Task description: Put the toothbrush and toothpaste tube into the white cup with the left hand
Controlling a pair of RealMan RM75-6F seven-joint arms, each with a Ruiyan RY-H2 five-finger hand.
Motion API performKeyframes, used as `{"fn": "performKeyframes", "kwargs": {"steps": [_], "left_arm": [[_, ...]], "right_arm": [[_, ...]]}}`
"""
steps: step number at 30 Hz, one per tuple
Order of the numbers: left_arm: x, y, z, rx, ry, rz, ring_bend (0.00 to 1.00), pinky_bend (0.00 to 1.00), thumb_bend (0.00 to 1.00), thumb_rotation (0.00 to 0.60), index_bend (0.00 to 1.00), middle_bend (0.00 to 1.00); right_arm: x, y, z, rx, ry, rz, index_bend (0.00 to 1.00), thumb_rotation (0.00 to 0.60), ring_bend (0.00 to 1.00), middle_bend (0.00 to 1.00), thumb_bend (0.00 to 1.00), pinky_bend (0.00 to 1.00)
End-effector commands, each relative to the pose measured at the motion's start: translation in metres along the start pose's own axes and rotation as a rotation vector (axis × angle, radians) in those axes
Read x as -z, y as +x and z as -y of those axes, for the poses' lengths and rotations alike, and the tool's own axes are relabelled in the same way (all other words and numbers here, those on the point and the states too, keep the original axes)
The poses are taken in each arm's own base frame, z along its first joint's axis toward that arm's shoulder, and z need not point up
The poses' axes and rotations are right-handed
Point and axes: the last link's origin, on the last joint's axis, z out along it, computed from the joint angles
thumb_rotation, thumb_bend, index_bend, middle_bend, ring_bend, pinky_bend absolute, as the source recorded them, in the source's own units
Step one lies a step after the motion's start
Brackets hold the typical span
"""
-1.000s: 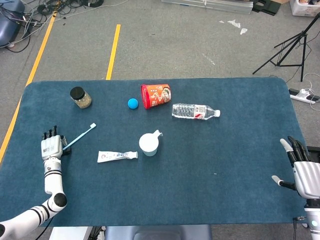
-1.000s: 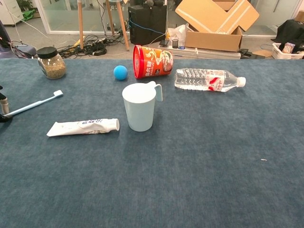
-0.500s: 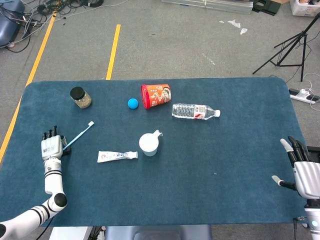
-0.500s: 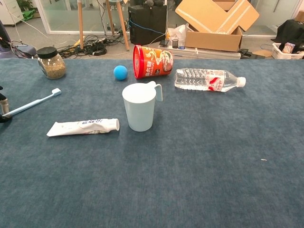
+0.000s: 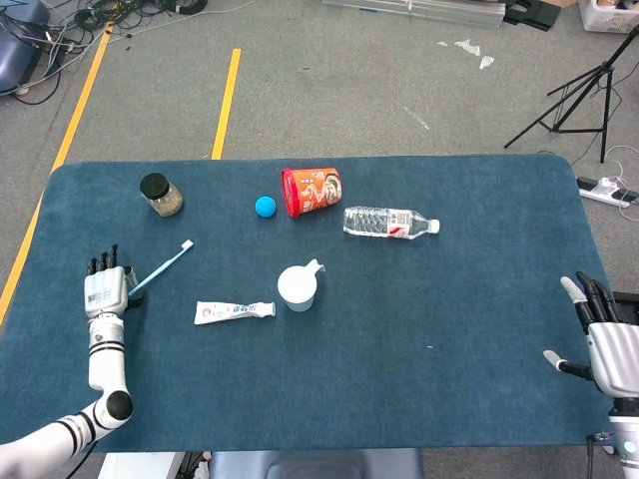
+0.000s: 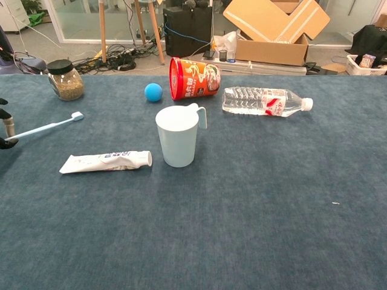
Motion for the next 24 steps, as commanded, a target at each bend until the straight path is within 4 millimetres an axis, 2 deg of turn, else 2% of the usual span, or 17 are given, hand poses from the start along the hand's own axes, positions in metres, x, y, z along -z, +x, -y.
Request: {"fn": "performKeyframes", "kwargs": {"steps": [1,9,16,24], "left_arm": [[0.004,0.007,0.001,-0.012,-0.012,-0.021,0.0,0.03,0.45,0.6,0.6,0.0],[0.017,0.03,0.001,-0.038,-0.055,-0.083,0.0,0.03,0.45,0.6,0.61,0.0],[0.037,0.055,-0.004,-0.071,-0.116,-0.151,0.0,0.03,0.45,0.6,0.61,0.0],[0.057,0.075,-0.01,-0.099,-0.179,-0.208,0.0,0.03,0.45,0.6,0.61,0.0]], "right_arm": [[0.0,0.0,0.0,-0.001,0.0,-0.001,0.0,0.6,0.0,0.0,0.0,0.36],[0.001,0.001,0.0,-0.004,0.001,-0.004,0.0,0.6,0.0,0.0,0.0,0.36],[0.002,0.002,0.0,-0.005,0.004,-0.008,0.0,0.6,0.0,0.0,0.0,0.36],[0.002,0.002,0.0,-0.006,0.004,-0.012,0.0,0.6,0.0,0.0,0.0,0.36]]}}
